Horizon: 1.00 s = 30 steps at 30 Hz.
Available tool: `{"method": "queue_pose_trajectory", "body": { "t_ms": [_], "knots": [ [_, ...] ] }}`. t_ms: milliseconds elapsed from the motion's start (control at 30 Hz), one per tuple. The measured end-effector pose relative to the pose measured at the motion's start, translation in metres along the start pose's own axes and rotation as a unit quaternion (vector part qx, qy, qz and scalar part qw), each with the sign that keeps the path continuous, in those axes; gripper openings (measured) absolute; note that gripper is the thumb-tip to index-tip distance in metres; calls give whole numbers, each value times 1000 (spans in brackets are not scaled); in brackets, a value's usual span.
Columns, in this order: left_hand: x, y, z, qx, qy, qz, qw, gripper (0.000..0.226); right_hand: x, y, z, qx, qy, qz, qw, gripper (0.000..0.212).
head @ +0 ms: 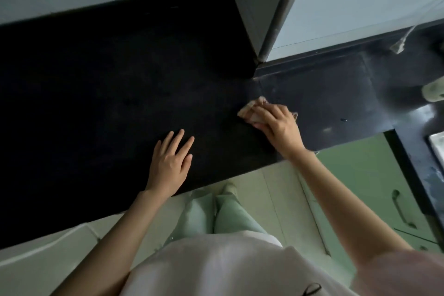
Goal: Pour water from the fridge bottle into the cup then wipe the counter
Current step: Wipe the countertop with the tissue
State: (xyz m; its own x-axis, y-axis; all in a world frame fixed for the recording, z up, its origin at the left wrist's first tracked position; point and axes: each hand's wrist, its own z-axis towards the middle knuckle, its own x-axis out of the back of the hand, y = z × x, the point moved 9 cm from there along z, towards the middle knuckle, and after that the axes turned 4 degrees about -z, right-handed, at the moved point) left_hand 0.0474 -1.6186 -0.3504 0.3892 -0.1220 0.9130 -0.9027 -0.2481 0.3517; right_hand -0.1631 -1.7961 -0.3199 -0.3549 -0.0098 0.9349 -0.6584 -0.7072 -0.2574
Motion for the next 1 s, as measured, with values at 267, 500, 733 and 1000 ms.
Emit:
{"method": "queue_pose_trajectory", "body": {
  "t_ms": [267, 500, 733, 1000],
  "knots": [
    [0, -2, 0, -3, -3, 14, 1000, 51, -2, -9, 23, -137, 40, -21, 990, 35],
    [1, -1, -1, -5, 23, 17, 1000, 48, -10, -136, -70, 49, 10, 44, 998, 33],
    [5, 6, 1, 19, 33, 7, 999, 44, 1, -15, 6, -85, 44, -5, 995, 36],
    [18, -18, -38, 100, 121, 8, 988, 48, -26, -129, -38, 42, 3, 51, 998, 33]
  ]
}}
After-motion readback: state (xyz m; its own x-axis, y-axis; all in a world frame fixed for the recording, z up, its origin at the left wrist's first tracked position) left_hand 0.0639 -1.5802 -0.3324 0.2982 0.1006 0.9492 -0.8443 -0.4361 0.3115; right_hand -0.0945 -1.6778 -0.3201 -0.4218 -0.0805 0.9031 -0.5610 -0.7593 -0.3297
